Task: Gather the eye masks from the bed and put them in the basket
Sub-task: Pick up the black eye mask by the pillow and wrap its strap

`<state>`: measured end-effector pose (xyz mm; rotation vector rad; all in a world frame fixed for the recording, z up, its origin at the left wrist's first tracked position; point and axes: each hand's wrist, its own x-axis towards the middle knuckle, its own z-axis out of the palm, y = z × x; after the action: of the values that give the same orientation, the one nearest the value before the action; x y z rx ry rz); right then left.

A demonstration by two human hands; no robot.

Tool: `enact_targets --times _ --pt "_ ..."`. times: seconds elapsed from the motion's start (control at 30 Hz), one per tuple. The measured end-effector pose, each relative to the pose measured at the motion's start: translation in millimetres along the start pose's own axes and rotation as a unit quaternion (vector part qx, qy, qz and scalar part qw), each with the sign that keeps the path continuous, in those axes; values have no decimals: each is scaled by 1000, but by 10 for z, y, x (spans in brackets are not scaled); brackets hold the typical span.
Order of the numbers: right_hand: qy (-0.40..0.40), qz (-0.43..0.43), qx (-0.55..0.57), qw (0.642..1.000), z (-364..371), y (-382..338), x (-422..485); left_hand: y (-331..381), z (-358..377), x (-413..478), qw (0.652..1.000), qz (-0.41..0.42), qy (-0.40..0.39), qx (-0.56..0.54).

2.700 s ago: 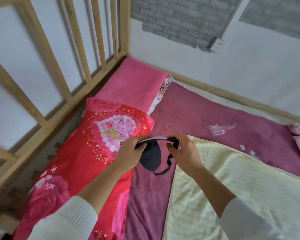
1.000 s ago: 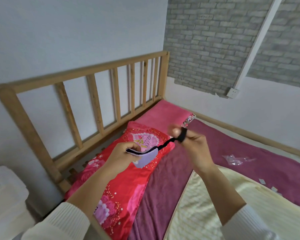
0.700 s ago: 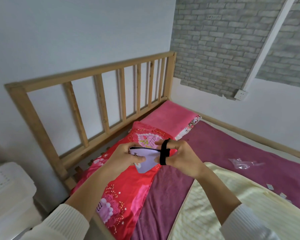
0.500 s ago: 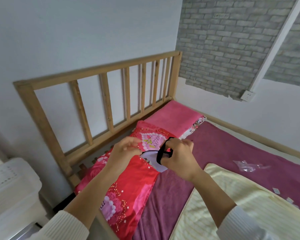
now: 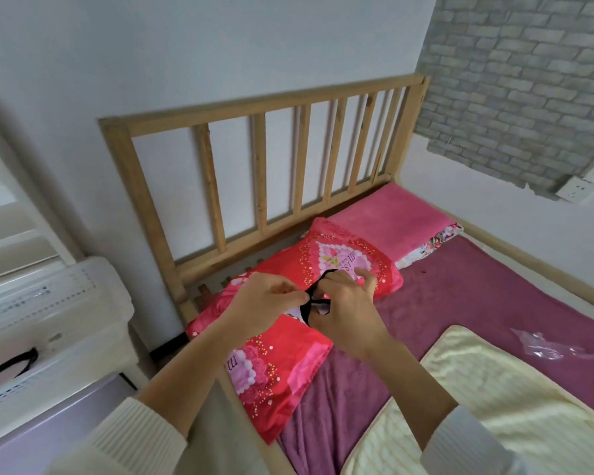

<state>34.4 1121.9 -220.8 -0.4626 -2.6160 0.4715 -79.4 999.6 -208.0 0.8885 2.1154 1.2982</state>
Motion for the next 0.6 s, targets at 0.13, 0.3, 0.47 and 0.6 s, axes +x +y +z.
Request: enact_targets --times 0.13,0.3,0.47,0.6 --pt "-59 42 146 987 155 -87 143 -394 -400 -56 973 -146 98 -152" --pt "-99 57 255 960 510 -573 481 -808 -937 -154 910 -201 174 -317" --pt "-105 93 325 935 1050 -1227 925 -1258 -1666 -230 862 -227 214 -399" --pt "-150 104 363 914 1602 -1913 1277 -1715 -2425 -351 891 -232 222 -322"
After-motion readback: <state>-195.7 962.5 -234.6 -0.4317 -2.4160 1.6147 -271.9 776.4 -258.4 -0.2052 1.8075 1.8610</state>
